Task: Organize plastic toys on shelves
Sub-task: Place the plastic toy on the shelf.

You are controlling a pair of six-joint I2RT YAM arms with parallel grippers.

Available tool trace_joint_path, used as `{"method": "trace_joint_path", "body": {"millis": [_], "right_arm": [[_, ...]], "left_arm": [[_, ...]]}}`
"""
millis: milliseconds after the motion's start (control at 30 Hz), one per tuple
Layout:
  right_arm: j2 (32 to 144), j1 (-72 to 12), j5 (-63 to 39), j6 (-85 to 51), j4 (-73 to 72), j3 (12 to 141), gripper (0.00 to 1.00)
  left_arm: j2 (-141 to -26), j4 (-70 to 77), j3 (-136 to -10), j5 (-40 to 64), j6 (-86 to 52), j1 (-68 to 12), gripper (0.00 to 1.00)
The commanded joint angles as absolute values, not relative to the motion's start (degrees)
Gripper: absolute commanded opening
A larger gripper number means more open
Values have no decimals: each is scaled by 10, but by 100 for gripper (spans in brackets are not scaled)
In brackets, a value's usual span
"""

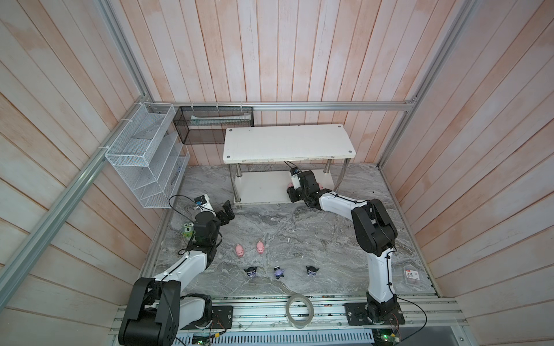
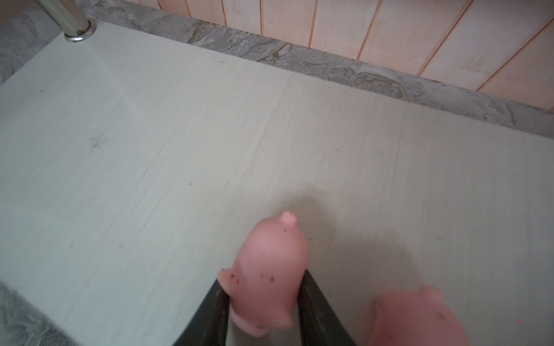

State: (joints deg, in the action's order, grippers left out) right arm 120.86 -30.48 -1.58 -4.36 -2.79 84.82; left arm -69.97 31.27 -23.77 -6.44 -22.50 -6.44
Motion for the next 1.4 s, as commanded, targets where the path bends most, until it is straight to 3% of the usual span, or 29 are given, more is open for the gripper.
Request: {"method": "trace_joint_path", "body": {"millis": [0, 300, 733, 933, 1200, 1267, 1333, 1367], "right_arm": [[1212, -303, -17, -39, -14, 863, 42], [1168, -303, -19, -43, -24, 846, 53], [1044, -304, -24, -56, -48, 773, 56], [954, -306, -42, -73, -87, 673, 56], [802, -332, -34, -118, -110, 523, 57], [778, -338, -38, -134, -117, 501, 63], [760, -339, -56, -148, -135, 478, 84], [754, -339, -68, -157, -147, 467, 88]], "left_arm": [[-704, 319, -241, -72, -217, -65, 100], [-700, 316, -240, -72, -218, -65, 100], [-690, 308, -241, -63, -225, -65, 100], [-665, 253, -248, -20, -263, -70, 100], [-629, 102, -264, -75, -302, -180, 100], [-628, 61, -270, -103, -316, -218, 100], [-623, 33, -269, -129, -332, -252, 100], [-619, 20, -268, -138, -343, -267, 100]]}}
